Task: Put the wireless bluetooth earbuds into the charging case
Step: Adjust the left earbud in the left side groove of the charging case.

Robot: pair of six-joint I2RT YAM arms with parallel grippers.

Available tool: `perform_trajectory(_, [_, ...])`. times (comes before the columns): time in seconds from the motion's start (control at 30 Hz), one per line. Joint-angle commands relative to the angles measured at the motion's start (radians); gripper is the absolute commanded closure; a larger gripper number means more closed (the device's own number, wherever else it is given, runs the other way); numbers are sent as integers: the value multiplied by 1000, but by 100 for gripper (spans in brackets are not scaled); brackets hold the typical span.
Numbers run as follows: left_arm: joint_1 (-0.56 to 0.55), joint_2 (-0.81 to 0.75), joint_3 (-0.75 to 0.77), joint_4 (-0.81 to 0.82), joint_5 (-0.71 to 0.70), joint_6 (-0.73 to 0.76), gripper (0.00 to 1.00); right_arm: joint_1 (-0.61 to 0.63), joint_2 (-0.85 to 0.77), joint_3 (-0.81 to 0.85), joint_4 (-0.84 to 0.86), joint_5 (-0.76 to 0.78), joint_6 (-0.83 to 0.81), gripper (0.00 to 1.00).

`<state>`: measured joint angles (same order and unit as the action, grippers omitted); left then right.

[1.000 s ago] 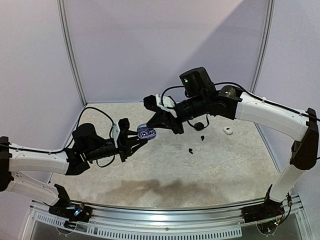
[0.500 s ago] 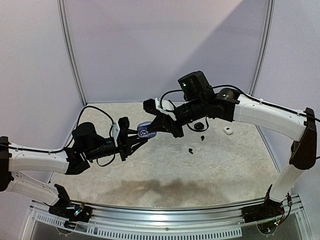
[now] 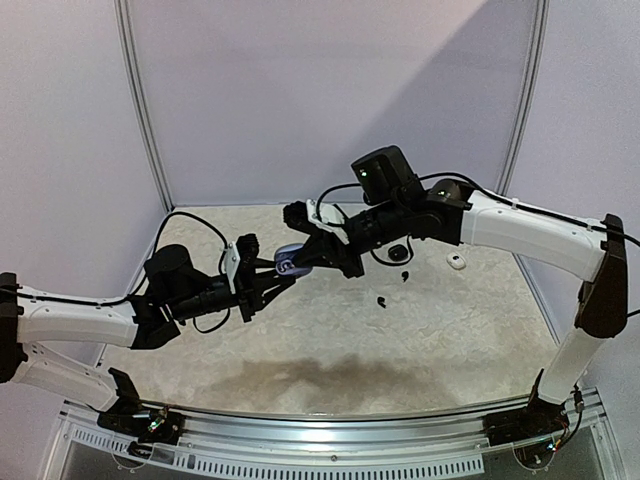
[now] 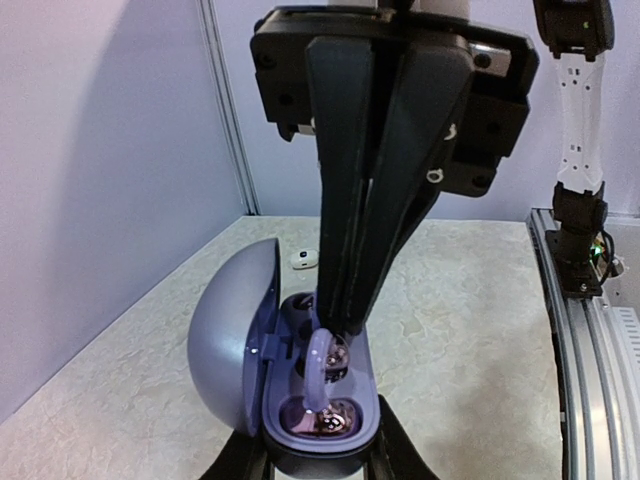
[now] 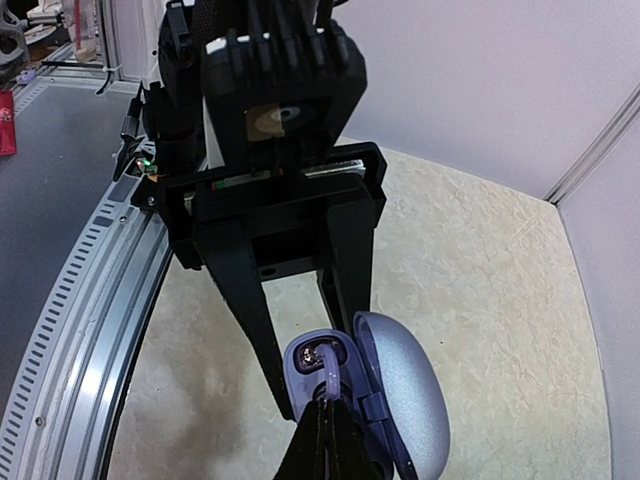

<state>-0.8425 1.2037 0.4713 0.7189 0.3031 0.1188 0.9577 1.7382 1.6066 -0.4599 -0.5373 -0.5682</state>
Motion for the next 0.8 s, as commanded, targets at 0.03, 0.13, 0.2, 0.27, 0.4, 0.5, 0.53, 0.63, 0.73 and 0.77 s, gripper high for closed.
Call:
perform_trajectory(0.03, [-13,3,15,31,24,11,100,-3,39,-7,27,-9,17,96])
perform_trajectory(0.13, [-15,7,15,45,35,23,100,-3,47,-7,38,-10,22,96])
perform_trajectory(0.2, [-16,8,12,53,40,34,100,-3,51,-7,48,-11,26,96])
perform_trajectory(0.27, [-18,10,12,61,40,45,100,-2,56,-5,48,-8,27,96])
perform_trajectory(0.4, [-18,8,12,70,30,56,100,-3,67,-6,26,12,27,96])
perform_trajectory(0.5, [-18,8,10,62,26,48,100,-3,61,-8,16,22,22,96])
perform_trajectory(0.53, [-18,8,10,60,24,44,100,-2,53,-7,13,25,20,96])
perform_trajectory(0.63, [-18,8,11,42,11,27,100,-2,33,5,3,17,14,96])
perform_trajectory(0.73, [-18,8,11,8,-7,18,100,-3,-10,22,7,-11,11,96])
perform_trajectory(0.77, [-18,9,9,-6,-10,23,100,-3,-35,21,15,-22,10,96])
